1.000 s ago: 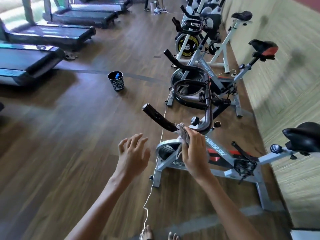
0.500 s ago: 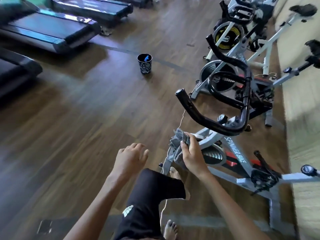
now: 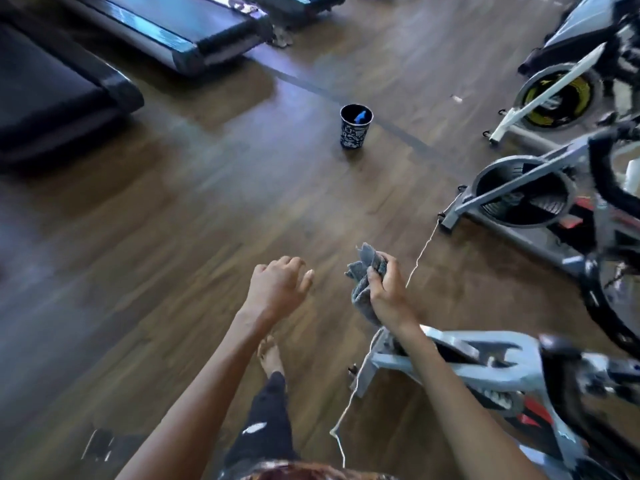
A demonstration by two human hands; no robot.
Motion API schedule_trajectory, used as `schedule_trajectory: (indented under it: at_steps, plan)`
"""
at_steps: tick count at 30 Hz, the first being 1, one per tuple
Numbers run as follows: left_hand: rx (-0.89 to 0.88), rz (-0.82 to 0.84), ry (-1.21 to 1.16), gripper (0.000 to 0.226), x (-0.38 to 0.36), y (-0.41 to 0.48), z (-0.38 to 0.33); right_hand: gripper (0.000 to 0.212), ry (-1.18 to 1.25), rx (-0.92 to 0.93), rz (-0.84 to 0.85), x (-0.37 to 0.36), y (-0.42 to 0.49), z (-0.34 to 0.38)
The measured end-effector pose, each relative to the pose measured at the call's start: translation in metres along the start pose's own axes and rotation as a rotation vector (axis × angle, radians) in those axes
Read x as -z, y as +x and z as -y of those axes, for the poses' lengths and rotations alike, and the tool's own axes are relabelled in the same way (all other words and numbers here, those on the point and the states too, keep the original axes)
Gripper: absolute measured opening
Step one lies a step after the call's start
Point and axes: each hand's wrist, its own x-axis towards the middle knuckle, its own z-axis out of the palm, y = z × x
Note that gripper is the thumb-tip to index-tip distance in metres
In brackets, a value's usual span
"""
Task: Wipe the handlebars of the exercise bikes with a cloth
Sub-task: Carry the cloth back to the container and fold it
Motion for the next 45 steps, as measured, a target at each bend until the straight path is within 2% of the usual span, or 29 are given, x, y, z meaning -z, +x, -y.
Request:
schedule_trajectory:
  at_steps: [5, 14, 18, 21, 24, 26, 29, 32, 36, 38, 41, 43, 45]
  plan:
    - [0.058, 0.009, 0.003, 0.046, 0.057, 0.103, 0.079, 0.021, 0.046, -0.085, 0.037, -0.073, 0.109, 0.049]
    - [0.082, -0.02, 0.043, 0.039, 0.143, 0.26, 0.175, 0.02, -0.021, 0.03, 0.043, -0.149, 0.286, 0.14]
    - [0.085, -0.055, 0.037, 0.039, 0.177, 0.343, 0.21, 0.023, -0.054, 0.063, 0.013, -0.177, 0.375, 0.152]
    - [0.079, -0.05, 0.058, 0.038, 0.196, 0.417, 0.236, 0.037, -0.066, 0.04, -0.03, -0.195, 0.444, 0.163]
    - [0.081, -0.04, 0.099, 0.037, 0.214, 0.5, 0.257, 0.033, -0.042, 0.008, -0.06, -0.213, 0.528, 0.162]
    - [0.103, -0.036, 0.108, 0.037, 0.228, 0.551, 0.267, 0.035, -0.029, 0.023, -0.05, -0.225, 0.593, 0.154]
    - [0.106, -0.04, 0.113, 0.036, 0.253, 0.622, 0.278, 0.052, -0.023, 0.023, -0.068, -0.237, 0.675, 0.175]
    - [0.102, -0.042, 0.093, 0.038, 0.276, 0.693, 0.284, 0.043, -0.06, 0.035, -0.042, -0.252, 0.761, 0.182]
    - [0.084, -0.017, 0.074, 0.04, 0.3, 0.803, 0.288, 0.031, -0.176, 0.048, -0.063, -0.257, 0.841, 0.261]
    - [0.071, -0.01, 0.057, 0.041, 0.31, 0.862, 0.292, 0.028, -0.204, 0.023, -0.029, -0.26, 0.89, 0.276]
    - [0.048, 0.038, 0.056, 0.044, 0.325, 0.953, 0.298, 0.03, -0.182, 0.03, 0.012, -0.27, 0.971, 0.284]
    - [0.017, 0.061, 0.053, 0.044, 0.334, 1.013, 0.3, 0.034, -0.148, -0.036, 0.02, -0.275, 1.023, 0.28]
    - [-0.023, 0.084, 0.063, 0.043, 0.344, 1.071, 0.297, 0.028, -0.117, -0.094, 0.011, -0.275, 1.072, 0.265]
